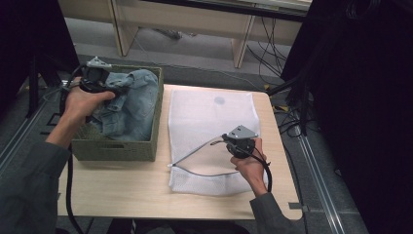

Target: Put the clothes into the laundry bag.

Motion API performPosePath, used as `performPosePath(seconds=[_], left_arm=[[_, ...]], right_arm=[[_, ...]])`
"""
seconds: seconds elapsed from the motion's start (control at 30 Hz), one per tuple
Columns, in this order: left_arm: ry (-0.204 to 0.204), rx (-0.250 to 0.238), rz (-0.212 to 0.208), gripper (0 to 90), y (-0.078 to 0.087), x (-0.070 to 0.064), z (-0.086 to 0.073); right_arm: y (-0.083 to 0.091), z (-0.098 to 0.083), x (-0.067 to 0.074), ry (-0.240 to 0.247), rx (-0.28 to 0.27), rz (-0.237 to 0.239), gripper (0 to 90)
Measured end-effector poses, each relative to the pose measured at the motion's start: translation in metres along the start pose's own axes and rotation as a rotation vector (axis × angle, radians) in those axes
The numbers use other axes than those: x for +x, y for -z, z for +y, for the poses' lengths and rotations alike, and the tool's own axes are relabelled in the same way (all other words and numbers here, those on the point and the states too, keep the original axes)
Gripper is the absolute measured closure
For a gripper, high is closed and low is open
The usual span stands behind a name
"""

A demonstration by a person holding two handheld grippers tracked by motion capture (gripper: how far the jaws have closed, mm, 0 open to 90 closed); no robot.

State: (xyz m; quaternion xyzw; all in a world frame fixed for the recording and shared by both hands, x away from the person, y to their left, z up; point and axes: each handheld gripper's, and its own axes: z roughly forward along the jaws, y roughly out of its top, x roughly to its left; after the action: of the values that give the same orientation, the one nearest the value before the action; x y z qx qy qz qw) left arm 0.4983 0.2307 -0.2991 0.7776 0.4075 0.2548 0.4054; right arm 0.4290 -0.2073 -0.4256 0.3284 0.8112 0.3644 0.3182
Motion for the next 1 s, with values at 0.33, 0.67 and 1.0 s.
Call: performPosePath(seconds=[0.33,0.67,1.0], left_arm=[[0.032,-0.033,-0.085,61.1,0.054,-0.028,0.031],[-0.002,-0.020,-0.181,61.0,0.070,-0.053,0.034],[-0.055,-0.071,-0.253,61.2,0.098,-0.085,0.047]], right_arm=[[0.001,0.000,0.000,-0.002,0.018,0.009,90.0],[0.001,0.000,0.000,-0.001,0.018,0.008,90.0],[0.000,-0.001,0.000,-0.013,0.010,-0.007,90.0]])
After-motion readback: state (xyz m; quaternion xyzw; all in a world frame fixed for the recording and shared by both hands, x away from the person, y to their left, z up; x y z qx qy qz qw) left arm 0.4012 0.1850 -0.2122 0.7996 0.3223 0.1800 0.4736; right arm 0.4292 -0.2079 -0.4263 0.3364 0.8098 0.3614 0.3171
